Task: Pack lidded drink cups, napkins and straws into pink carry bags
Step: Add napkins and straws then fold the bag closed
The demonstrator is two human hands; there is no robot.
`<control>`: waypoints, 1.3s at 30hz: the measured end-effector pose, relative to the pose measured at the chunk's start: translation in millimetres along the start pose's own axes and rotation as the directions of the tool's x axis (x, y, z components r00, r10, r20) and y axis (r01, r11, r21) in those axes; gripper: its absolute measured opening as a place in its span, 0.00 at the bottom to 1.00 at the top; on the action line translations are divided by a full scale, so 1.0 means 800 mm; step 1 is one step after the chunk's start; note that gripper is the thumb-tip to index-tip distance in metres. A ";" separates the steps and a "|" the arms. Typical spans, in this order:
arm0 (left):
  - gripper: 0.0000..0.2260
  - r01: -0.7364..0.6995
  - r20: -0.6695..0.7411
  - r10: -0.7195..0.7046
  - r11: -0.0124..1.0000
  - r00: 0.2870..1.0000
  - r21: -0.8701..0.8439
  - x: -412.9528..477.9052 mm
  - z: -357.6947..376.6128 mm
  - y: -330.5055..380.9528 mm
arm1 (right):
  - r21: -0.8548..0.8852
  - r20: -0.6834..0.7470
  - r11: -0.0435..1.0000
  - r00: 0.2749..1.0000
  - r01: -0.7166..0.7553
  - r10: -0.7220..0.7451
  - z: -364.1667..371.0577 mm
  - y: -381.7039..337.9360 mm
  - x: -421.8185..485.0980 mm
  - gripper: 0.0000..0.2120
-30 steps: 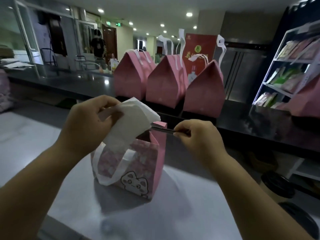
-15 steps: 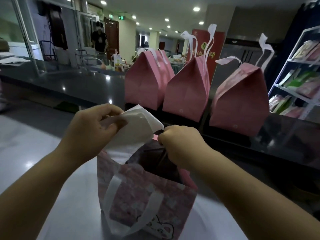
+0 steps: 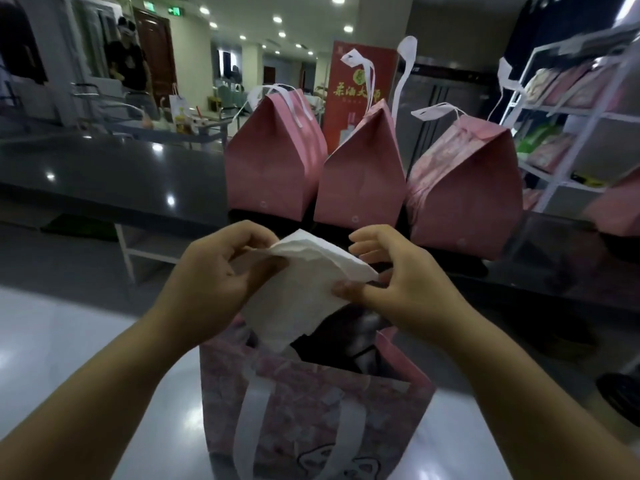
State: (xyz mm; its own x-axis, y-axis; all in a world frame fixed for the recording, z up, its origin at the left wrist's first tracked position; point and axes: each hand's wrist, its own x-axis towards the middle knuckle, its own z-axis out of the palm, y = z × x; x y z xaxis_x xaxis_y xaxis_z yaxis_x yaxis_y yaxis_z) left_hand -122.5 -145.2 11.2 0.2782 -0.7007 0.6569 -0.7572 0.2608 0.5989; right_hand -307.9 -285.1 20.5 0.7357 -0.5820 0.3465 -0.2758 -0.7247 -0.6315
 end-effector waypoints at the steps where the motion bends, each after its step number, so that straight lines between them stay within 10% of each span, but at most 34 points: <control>1: 0.06 -0.011 0.024 0.011 1.000 1.000 -0.017 0.003 0.002 -0.002 | 0.044 -0.013 0.999 0.999 0.030 -0.030 0.003 -0.004 -0.001 0.17; 11: 0.09 -0.029 0.338 -0.050 0.974 0.940 0.224 -0.011 -0.016 -0.054 | -0.236 -0.050 0.970 0.996 0.058 -0.072 0.014 -0.015 -0.001 0.03; 18: 0.10 -0.026 0.370 -0.066 0.971 0.927 0.238 -0.021 -0.015 -0.074 | -0.755 0.128 0.640 0.989 0.144 -0.071 0.050 -0.009 0.009 0.12; 28: 0.23 0.025 0.327 -0.066 0.991 0.943 0.130 -0.041 -0.025 -0.070 | -0.512 -0.218 0.855 0.975 -0.079 -0.041 0.028 -0.017 -0.056 0.17; 34: 0.32 0.113 0.483 -0.180 0.980 0.857 0.165 -0.053 -0.024 -0.073 | -0.424 -0.157 0.842 0.943 -0.332 0.292 0.019 -0.004 -0.108 0.40; 39: 0.26 0.169 0.508 -0.254 0.963 0.823 0.209 -0.051 -0.015 -0.075 | -0.269 0.051 0.870 0.896 -0.413 0.441 0.019 0.002 -0.109 0.16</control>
State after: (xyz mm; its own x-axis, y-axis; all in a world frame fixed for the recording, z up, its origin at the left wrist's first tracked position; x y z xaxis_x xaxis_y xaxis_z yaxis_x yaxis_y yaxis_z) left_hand -81.7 -124.4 -46.0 0.1214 -0.9802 0.1563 -0.8058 -0.0053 0.5922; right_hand -362.7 -230.0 -21.5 0.5695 -0.8220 -0.0037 -0.7102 -0.4898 -0.5057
